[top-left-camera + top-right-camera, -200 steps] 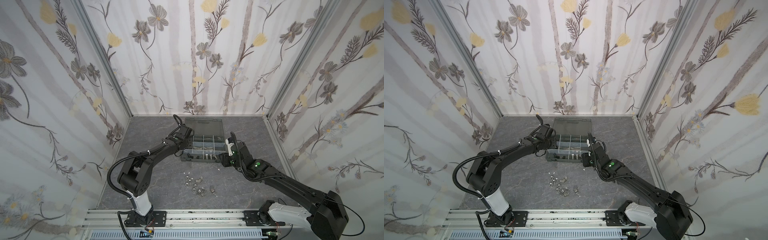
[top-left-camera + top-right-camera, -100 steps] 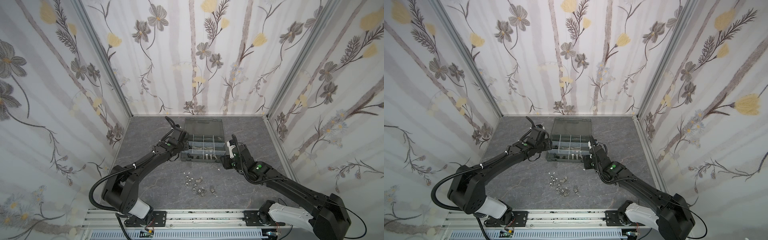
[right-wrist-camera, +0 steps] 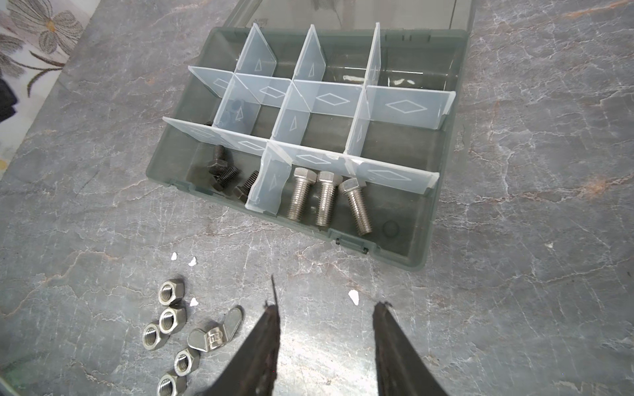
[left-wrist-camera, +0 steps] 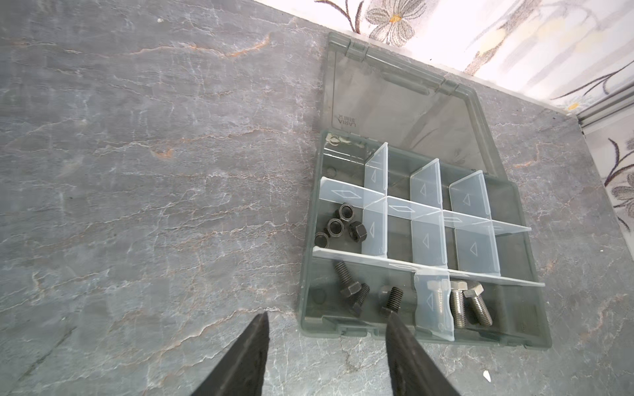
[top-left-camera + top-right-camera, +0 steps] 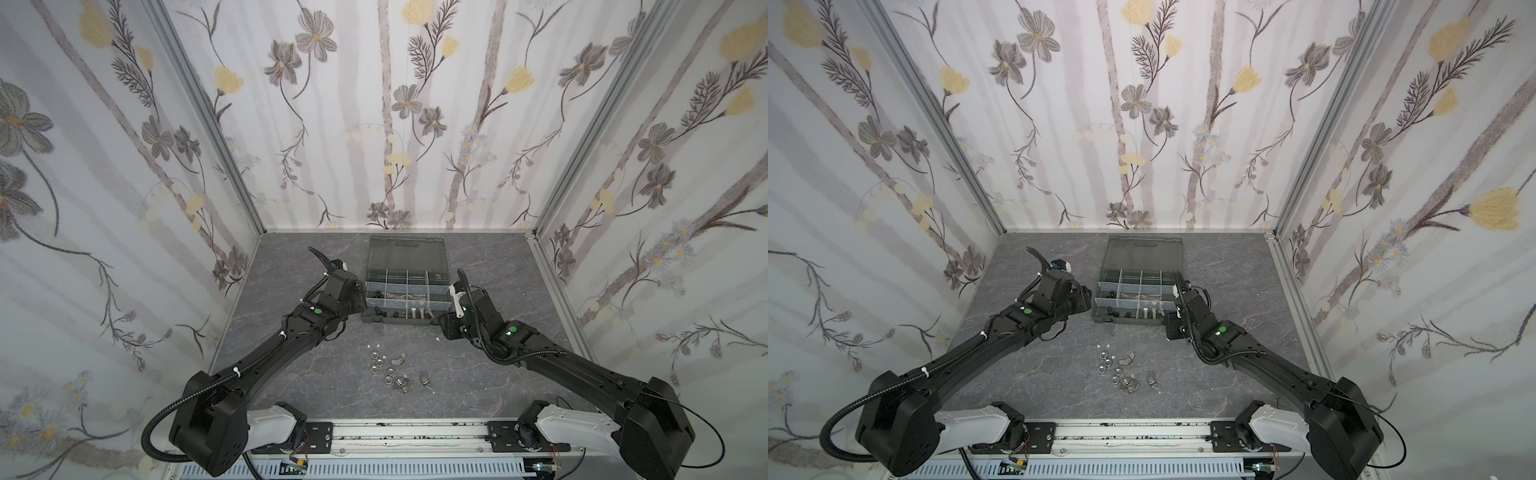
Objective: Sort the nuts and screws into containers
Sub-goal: 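Withdraw the left gripper toward the pile while the right gripper reaches toward a wing nut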
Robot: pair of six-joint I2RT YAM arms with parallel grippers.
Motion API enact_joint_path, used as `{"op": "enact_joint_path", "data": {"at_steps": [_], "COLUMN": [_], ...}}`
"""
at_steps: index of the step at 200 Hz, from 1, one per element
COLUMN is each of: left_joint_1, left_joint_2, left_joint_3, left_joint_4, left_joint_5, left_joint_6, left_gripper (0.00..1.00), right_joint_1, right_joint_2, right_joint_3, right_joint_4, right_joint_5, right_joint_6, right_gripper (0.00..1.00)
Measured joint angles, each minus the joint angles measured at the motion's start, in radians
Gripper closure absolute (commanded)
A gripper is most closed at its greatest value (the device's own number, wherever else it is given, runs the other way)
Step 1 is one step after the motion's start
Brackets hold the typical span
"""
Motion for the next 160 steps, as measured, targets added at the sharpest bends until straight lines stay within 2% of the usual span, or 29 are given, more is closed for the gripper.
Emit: {"op": "enact_joint_path", "data": {"at_steps": [89, 133, 160], "left_joint_1": [0.004, 0.004, 0.004], "left_joint_2": [-0.172, -0.227, -0.243], "left_joint_3": [-0.187, -0.254, -0.273], "left_joint_4": [0.008, 0.009, 0.009], "left_joint_5": [-0.007, -0.007, -0.004], "left_joint_6": [-0.087, -0.132, -0.147], "left_gripper": [0.39, 0.39, 0.38], "right_joint_1": [0.069, 0.18, 0.265], "right_joint_2": [0.1, 0.165, 0.244], "right_joint_3": [0.002, 0.006, 0.075], "right_joint_4": [0.006, 0.011, 0.008], "right_joint_5": [-0.03, -0.031, 0.006], "right_joint_6": [-0.011, 0.016, 0.063], "right_gripper": [0.55, 0.54, 0.52]}}
